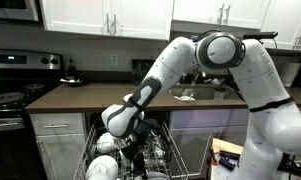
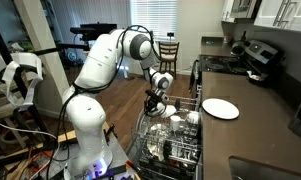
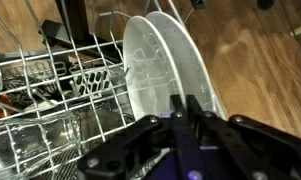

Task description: Remove one plate from the dishwasher rack and place it on top of the white plate on the countertop

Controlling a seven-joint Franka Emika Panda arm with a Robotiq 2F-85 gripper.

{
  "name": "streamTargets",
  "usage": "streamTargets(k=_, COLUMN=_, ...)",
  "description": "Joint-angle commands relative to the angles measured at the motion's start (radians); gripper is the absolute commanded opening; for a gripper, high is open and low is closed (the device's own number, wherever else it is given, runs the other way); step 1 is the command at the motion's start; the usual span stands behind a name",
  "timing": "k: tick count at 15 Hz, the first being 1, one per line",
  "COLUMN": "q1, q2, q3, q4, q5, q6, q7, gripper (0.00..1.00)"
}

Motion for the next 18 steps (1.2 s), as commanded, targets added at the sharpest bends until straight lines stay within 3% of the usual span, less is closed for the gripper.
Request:
streamTargets(k=1, q1=-0.003, q2=-0.027, q3=-0.002, q4=-0.006, q5=-0.002, q6=-0.03, q7=0.004, gripper=0.04)
streamTargets(k=18, q1=-0.022, q2=-0.226, q3=0.026, q4=-0.168, q5=0.029, q6=0.093, q7=-0.077, gripper=0.04)
